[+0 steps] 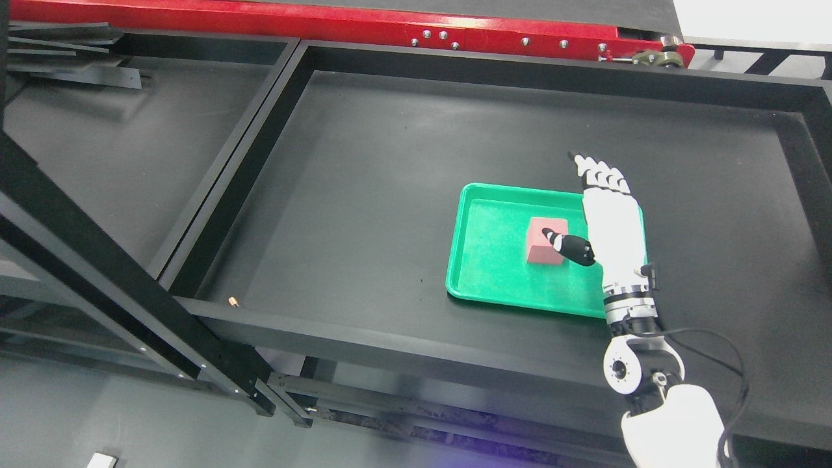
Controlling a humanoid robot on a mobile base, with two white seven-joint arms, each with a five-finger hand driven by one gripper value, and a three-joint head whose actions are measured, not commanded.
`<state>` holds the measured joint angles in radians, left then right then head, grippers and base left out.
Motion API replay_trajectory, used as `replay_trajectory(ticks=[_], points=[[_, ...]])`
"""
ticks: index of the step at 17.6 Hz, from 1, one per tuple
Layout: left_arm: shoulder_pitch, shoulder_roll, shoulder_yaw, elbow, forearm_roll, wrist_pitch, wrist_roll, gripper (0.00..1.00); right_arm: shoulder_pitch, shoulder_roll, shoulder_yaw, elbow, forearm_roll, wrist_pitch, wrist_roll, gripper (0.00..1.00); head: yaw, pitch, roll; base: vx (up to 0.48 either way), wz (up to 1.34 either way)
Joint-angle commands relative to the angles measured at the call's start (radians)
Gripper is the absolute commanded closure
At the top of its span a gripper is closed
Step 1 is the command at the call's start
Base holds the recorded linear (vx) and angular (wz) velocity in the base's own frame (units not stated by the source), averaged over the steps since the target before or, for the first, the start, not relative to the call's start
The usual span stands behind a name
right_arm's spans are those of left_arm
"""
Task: Pick pink block from left shelf to tray
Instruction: 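Lower the right hand onto the pink cube and close fingers around it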
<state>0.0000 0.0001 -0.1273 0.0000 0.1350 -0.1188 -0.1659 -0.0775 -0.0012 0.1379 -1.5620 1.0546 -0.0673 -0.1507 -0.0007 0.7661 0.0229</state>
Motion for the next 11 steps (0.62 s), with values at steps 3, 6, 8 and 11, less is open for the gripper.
replay_trajectory(ticks=[3,6,8,11], points=[[0.02,0.017,0.0,-0.017,0.0,0.001,0.0,0.0,0.002,-0.016,0.014,0.028,-0.028,-0.003,0.294,0.01,0.0,0.0,0.0,0.081,-0.04],[0.02,0.017,0.0,-0.017,0.0,0.001,0.0,0.0,0.007,-0.016,0.014,0.03,-0.044,-0.003,0.364,0.01,0.0,0.0,0.0,0.071,-0.05],[0.02,0.017,0.0,-0.017,0.0,0.001,0.0,0.0,0.009,-0.016,0.014,0.037,-0.058,-0.003,0.367,0.01,0.0,0.0,0.0,0.06,-0.06],[0.02,0.017,0.0,-0.017,0.0,0.001,0.0,0.0,0.009,-0.016,0.017,0.045,-0.058,-0.006,0.376,0.01,0.0,0.0,0.0,0.05,-0.07]])
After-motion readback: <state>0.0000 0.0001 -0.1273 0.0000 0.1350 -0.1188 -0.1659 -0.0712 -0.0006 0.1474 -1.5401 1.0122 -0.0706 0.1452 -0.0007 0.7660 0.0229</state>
